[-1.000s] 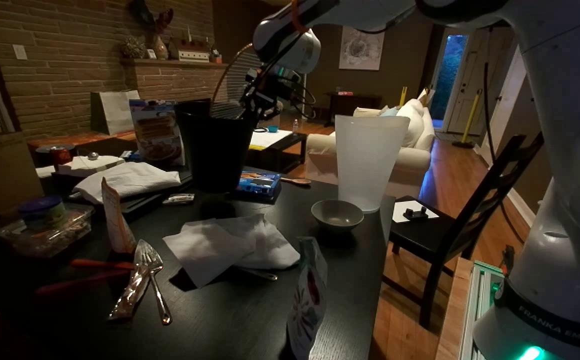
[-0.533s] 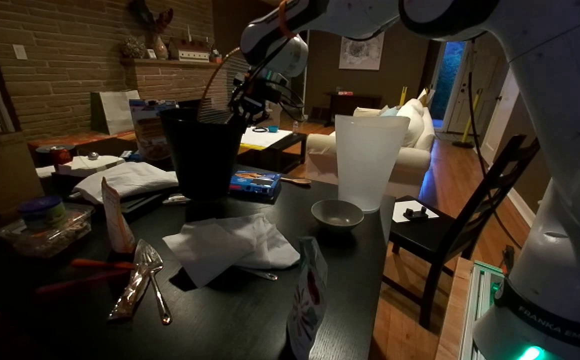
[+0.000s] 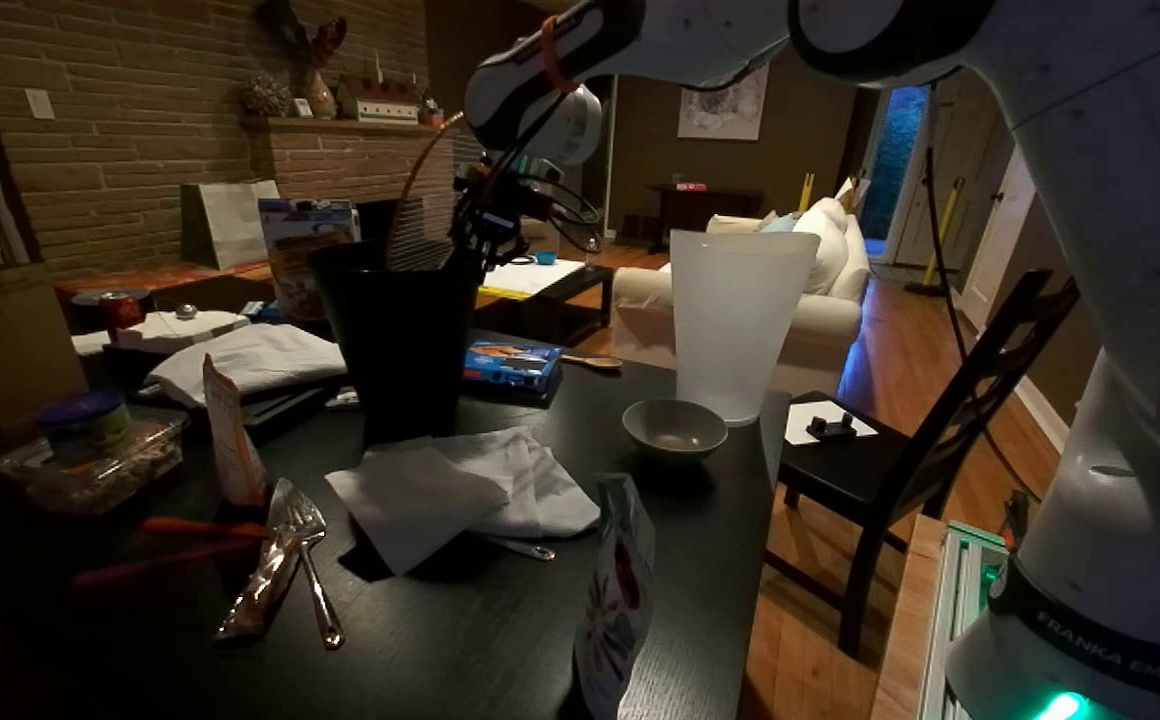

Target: Move the black bin to the right.

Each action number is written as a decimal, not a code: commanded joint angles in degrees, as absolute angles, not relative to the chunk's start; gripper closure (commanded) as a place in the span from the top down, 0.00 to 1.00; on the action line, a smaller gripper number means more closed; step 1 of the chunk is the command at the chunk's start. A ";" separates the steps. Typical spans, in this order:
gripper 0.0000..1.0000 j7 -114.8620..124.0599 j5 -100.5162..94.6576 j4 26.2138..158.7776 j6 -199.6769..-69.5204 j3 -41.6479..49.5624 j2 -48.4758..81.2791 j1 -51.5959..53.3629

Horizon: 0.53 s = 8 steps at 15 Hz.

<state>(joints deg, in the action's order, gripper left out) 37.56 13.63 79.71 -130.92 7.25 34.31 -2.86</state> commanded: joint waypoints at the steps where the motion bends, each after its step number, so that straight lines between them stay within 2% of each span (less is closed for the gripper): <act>1: 0.02 40.10 12.27 81.04 -131.96 7.88 33.54 -2.02; 2: 0.30 40.43 12.30 81.40 -132.22 7.92 33.55 -1.96; 3: 0.31 40.74 12.39 81.66 -132.24 7.93 33.56 -2.00; 8: 0.66 40.07 13.93 82.56 -130.33 6.80 30.85 -2.78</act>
